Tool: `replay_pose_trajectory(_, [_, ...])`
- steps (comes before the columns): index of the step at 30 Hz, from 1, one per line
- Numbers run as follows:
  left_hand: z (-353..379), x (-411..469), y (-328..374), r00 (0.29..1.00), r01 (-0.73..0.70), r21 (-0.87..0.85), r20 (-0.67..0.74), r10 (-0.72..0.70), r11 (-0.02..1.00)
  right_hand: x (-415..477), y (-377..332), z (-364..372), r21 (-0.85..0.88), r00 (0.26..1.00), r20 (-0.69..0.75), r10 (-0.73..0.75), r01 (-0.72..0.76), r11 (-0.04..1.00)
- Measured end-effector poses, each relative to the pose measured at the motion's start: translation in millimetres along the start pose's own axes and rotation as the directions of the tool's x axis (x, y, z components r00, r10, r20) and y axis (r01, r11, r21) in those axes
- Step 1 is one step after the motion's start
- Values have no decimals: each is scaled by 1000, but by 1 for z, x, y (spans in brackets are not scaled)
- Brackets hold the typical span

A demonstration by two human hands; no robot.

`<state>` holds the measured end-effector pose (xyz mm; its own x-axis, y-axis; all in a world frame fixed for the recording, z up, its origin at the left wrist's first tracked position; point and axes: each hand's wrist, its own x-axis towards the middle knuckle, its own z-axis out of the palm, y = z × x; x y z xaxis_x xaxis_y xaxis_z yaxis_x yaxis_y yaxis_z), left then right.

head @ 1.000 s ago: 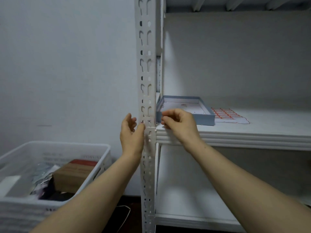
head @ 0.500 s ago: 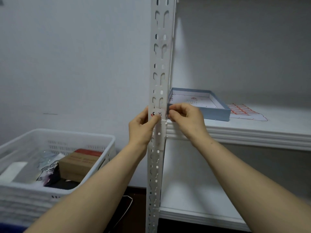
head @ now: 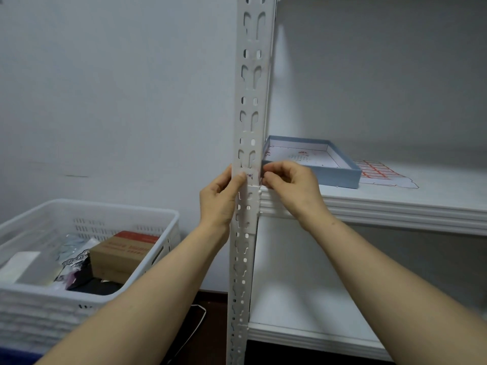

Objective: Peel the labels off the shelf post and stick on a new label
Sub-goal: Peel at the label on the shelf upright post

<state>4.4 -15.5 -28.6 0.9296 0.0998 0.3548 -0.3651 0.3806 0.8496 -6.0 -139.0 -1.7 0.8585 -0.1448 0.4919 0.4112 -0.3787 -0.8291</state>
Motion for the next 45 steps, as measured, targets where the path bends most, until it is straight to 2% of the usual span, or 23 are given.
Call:
replay_pose_trajectory(9, [2, 0, 4, 996, -85, 224, -10, 90, 971, -1, -1, -1, 15, 1000, 10, 8, -8, 1000])
replay_pose_trajectory(15, [4, 0, 4, 994, -82, 282, -41, 97, 956, -1, -1, 0, 10, 1000, 5, 8, -8, 1000])
replay_pose_trajectory(22, [1, 5, 1, 989, -136, 446, 1, 151, 885, -1, -1, 0, 1, 1000, 1, 7, -7, 1000])
replay_pose_trajectory(25, [-1, 5, 1, 986, -152, 528, 17, 168, 836, -1, -1, 0, 4, 1000, 5, 2, -2, 1000])
replay_pose_trajectory(32, [-3, 9, 5, 971, -182, 759, 39, 235, 626, -1, 0, 0, 9, 1000, 8, -16, 16, 1000])
replay_pose_trajectory(36, [-2, 8, 8, 959, -205, 835, 67, 274, 511, -1, 0, 0, 6, 1000, 3, -15, 15, 1000])
replay_pose_trajectory(45, [4, 6, 13, 956, -189, 858, 50, 288, 477, -1, 0, 0, -10, 1000, -8, -8, 8, 1000])
